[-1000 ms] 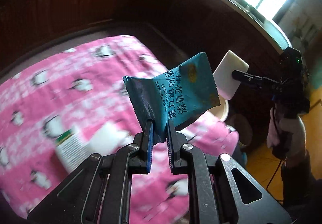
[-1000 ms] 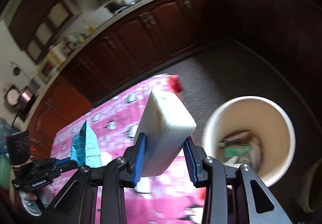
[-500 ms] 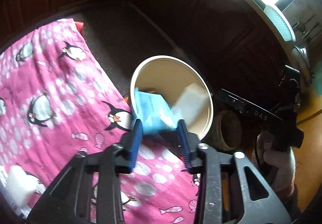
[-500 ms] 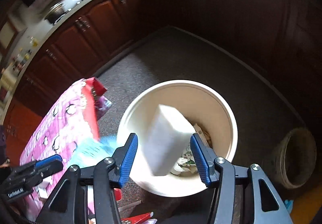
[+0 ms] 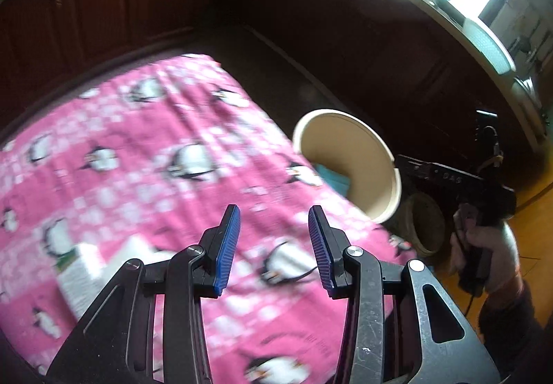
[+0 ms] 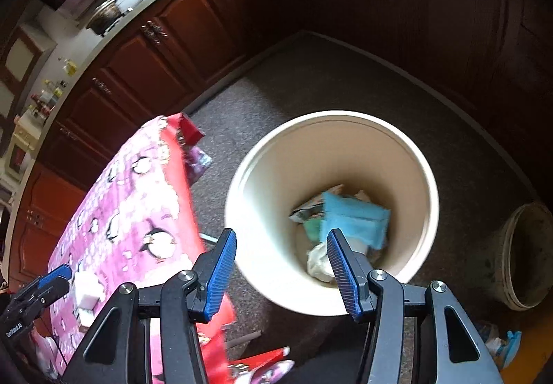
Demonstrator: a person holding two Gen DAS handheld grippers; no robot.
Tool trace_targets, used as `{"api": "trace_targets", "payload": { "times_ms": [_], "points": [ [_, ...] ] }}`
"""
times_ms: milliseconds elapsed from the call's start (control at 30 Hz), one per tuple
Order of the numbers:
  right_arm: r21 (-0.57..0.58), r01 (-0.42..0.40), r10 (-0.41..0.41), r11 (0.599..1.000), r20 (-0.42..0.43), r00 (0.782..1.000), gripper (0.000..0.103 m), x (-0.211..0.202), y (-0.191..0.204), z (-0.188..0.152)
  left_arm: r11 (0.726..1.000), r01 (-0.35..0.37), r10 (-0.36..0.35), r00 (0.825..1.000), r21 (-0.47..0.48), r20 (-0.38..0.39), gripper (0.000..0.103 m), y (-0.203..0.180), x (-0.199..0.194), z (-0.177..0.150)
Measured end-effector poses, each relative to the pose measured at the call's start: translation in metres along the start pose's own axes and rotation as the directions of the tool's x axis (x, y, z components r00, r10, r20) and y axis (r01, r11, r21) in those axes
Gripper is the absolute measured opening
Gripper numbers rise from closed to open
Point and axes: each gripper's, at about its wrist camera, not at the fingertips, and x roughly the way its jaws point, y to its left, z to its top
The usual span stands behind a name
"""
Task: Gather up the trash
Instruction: 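Move both open grippers back over the white box and foam block on the sheet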
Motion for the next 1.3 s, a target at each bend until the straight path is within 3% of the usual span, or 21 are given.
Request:
{"api": "trace_targets", "payload": {
  "times_ms": [100, 300, 533, 667, 833, 1000, 1167, 1300],
  "points": [
    [-0.034, -0.022, 0.023, 0.999, 0.003, 1.000, 0.053, -0.002, 0.021, 0.000, 0.999, -0.041, 0.042, 0.999, -0.034, 0.031, 0.039, 0.027, -0.023, -0.017],
    [-0.118, -0.070, 0.070, 0.990, -0.005, 0.998, 0.058, -0.001, 0.068, -0.002, 0.984, -0.088, 0.098, 0.993, -0.153, 0.060, 0.049, 0.081, -0.056, -0.039],
    [-0.211, -0.176, 0.169, 0.961, -0.048, 0.984, 0.058, 0.006, 0.130, -0.017, 0.940, -0.133, 0.160, 0.985, -0.313, 0.064, 0.053, 0.147, -0.096, -0.066],
    [-0.262, -0.223, 0.204, 0.939, -0.097, 0.974, 0.058, 0.016, 0.165, -0.029, 0.918, -0.158, 0.187, 0.981, -0.364, 0.045, 0.054, 0.167, -0.103, -0.082],
    [-0.324, -0.274, 0.232, 0.906, -0.161, 0.959, 0.058, 0.028, 0.204, -0.048, 0.919, -0.142, 0.157, 0.988, -0.367, 0.009, 0.054, 0.164, -0.088, -0.094],
    [-0.375, -0.293, 0.225, 0.879, -0.215, 0.950, 0.058, 0.041, 0.229, -0.065, 0.940, -0.121, 0.113, 0.993, -0.319, -0.043, 0.054, 0.144, -0.069, -0.099],
    [-0.356, -0.296, 0.224, 0.886, -0.230, 0.947, 0.058, 0.049, 0.227, -0.068, 0.948, -0.145, 0.126, 0.988, -0.285, -0.085, 0.054, 0.121, -0.050, -0.098],
    [-0.341, -0.294, 0.223, 0.893, -0.232, 0.947, 0.058, 0.050, 0.221, -0.067, 0.942, -0.154, 0.143, 0.988, -0.298, -0.060, 0.054, 0.106, -0.043, -0.091]
  ]
}}
